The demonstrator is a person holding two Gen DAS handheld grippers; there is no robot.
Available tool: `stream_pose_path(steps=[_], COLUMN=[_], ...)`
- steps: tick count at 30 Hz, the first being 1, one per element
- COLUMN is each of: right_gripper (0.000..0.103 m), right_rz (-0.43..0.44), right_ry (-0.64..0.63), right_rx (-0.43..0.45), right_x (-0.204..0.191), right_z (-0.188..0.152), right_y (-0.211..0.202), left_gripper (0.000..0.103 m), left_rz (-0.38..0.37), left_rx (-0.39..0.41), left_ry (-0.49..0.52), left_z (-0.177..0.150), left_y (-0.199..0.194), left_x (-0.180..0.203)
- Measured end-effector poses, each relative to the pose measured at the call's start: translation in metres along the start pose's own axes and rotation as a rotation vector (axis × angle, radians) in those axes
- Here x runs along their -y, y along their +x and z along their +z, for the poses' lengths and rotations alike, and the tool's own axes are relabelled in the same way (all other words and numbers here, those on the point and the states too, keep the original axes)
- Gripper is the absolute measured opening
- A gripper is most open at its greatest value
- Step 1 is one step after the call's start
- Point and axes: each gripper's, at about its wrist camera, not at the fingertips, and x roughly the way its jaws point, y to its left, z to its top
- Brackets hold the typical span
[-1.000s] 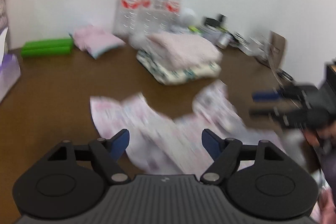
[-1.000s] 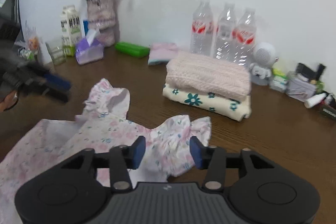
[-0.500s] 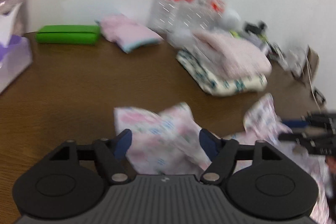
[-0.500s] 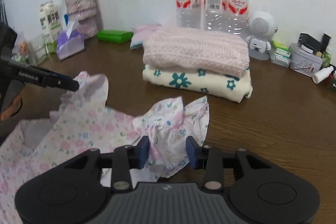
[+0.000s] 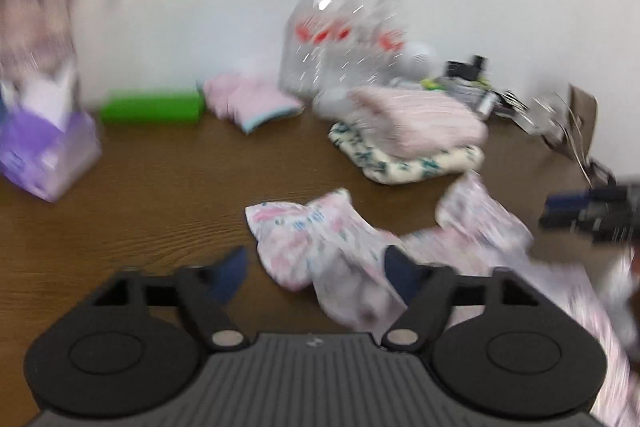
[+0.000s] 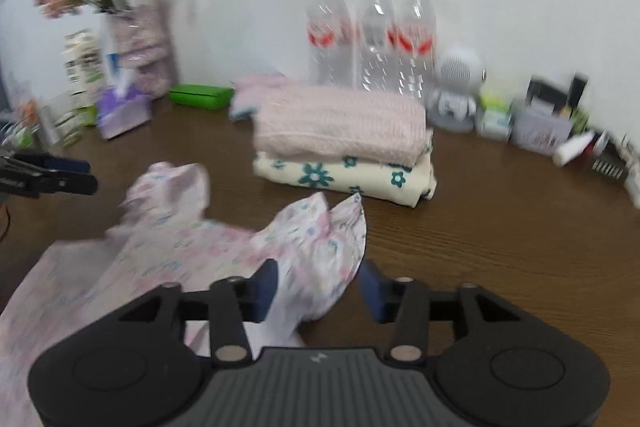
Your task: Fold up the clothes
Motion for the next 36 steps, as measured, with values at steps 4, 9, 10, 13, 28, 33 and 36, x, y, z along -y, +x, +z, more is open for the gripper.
stream_pose_path(steps=[4, 9, 10, 13, 28, 33, 36], right_gripper=[0.05, 0.049, 0.049, 0.036, 0.016, 0.035, 0.049], right_rz=[0.004, -0.03, -0.034, -0.049, 0.195, 0.145, -0.023], right_ry=[-0.004, 0.045, 0.064, 0.071, 0.024, -0.076, -0.075], right_rx=[-0.034, -0.106, -0.103, -0.062, -0.04, 0.119, 0.098], right_x=[-0.021, -0.042, -0.046, -0.058, -0.162, -0.165, -0.144], right_z=[-0.054, -0.12, -0.128, -0.144, -0.152, -0.12, -0.1], right_y=[-0.053, -0.079, -0.082, -0.086, -0.109, -0.126, -0.098], left_gripper=[0.08, 0.078, 0.076, 0.068, 0.082, 0.056, 0.081], left_rz=[-0.066, -0.086, -0.067, 0.046, 0.163, 0.014, -0.075], left_rx=[-0.083, -0.207, -0.216, -0.196, -0.074, 0.008, 0.057], left_ry=[0.037, 0.017, 0.015, 0.065, 0.09, 0.006, -0.044], left_z=[-0.057, -0.12, -0.128, -0.148, -0.131, -0.116, -0.108], left_y=[-0.057, -0.086, -0.088, -0.1, -0.1, -0.125, -0.14], left_x=[0.034, 0.074, 0.08, 0.106, 0.015, 0.019, 0.022])
